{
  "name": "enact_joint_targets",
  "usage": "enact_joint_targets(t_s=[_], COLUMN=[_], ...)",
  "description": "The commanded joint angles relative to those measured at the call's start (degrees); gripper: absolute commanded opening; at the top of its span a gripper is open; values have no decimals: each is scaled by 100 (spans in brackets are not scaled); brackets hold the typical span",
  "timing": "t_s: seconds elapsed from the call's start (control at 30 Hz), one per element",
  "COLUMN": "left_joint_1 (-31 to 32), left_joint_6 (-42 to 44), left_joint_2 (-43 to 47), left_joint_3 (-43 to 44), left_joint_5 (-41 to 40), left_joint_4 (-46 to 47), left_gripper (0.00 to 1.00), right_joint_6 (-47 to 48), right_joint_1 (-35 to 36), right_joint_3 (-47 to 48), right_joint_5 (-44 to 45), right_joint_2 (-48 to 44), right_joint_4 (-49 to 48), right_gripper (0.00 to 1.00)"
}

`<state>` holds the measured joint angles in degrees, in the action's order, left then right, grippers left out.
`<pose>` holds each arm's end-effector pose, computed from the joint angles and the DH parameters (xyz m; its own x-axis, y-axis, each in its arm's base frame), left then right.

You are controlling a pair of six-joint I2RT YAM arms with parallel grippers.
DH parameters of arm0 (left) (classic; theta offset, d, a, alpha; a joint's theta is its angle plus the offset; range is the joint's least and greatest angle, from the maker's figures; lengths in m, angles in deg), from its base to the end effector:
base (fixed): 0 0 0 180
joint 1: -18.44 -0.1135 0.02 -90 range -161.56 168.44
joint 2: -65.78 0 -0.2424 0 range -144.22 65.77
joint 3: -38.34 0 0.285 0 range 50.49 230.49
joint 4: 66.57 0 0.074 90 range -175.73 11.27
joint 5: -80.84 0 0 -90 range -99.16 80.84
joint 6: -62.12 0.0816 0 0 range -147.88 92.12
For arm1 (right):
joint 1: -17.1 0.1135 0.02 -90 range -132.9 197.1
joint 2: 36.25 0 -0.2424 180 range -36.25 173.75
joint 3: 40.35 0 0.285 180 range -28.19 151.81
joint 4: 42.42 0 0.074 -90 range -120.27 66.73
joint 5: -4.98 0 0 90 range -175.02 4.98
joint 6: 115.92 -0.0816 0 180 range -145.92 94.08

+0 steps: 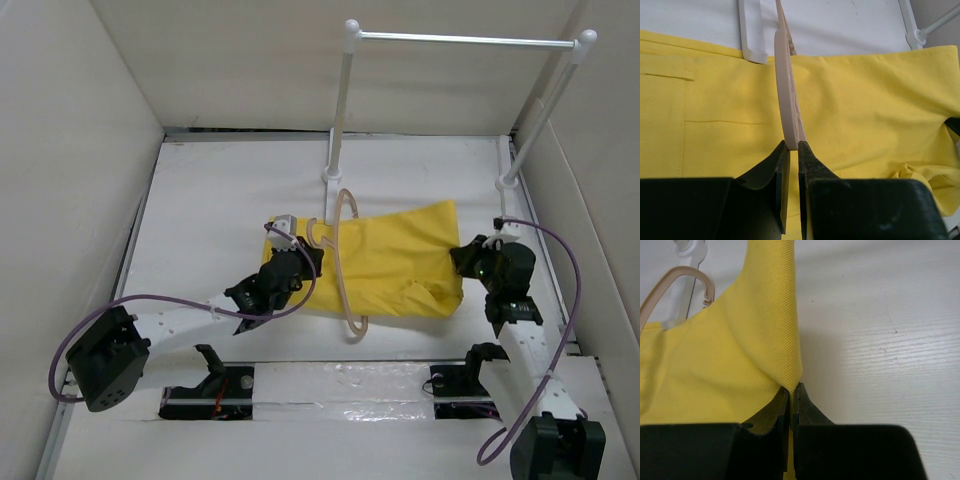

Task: Place the trousers on the hanger
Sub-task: Place the trousers on the hanger, then place the hanger at the clothesline.

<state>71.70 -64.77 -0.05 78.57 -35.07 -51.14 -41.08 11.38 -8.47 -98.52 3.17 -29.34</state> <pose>0.2217 -0.2374 0.1855 -0.3627 -0.4167 -0.8335 0.3073 0.7909 -0.5291 0.2594 -0.0068 0.1760 -0.3697 0.2926 -0.8819 -0.0247 0.9457 0.3241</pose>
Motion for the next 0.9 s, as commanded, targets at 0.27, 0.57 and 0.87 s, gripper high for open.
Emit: enact_joint_targets(t_s=[0.27,0.57,0.87], left_joint_1=[298,870,871], left_joint_6=[488,805,919], left_joint_2=[201,360,272], left_joint_3=[558,1841,2255], left_joint_5=[-45,-98,-72], left_joint_4=[-131,-737,-756], left_gripper=[0,0,0], right_joint_6=[74,-99,-1804], right_joint_1=[-96,833,4410], right_joint_3=[-21,945,577], right_joint_5=[-319,-505,970], right_joint_2=[13,-171,65], right_joint_4=[-646,-198,-1734], right_gripper=[31,74,75])
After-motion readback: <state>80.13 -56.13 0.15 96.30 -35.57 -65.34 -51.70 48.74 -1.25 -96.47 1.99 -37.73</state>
